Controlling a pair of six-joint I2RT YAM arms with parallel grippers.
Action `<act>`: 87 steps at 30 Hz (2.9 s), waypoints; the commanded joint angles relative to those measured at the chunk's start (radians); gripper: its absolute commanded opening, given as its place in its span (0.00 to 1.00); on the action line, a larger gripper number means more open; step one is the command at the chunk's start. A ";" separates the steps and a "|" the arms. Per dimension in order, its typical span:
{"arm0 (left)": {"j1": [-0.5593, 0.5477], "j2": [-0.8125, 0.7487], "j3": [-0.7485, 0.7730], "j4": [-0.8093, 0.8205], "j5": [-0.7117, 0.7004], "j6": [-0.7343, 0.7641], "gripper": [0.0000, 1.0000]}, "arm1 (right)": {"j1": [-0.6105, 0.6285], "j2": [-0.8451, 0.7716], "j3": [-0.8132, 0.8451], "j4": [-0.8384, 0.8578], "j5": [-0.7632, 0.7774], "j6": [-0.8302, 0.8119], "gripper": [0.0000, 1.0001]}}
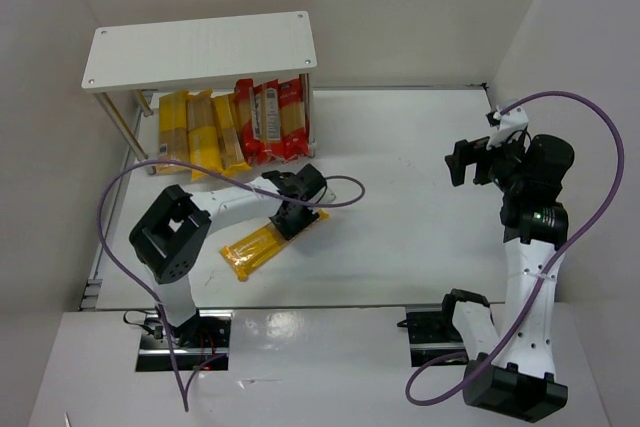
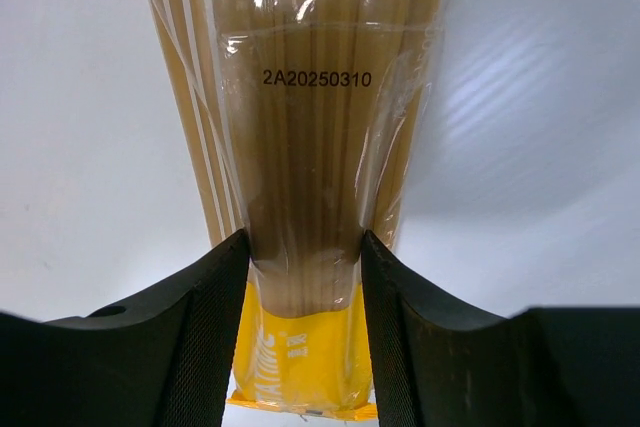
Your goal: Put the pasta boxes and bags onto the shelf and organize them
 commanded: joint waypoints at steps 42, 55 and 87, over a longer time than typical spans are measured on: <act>-0.001 -0.254 -0.205 0.239 0.210 0.123 1.00 | 0.030 -0.108 0.009 -0.035 0.034 0.007 1.00; 0.009 -0.084 -0.155 0.282 0.163 0.175 1.00 | 0.039 -0.108 0.009 -0.035 0.044 -0.012 1.00; 0.170 -0.284 -0.081 0.181 0.309 0.088 0.00 | 0.048 -0.137 0.018 -0.063 0.044 -0.003 1.00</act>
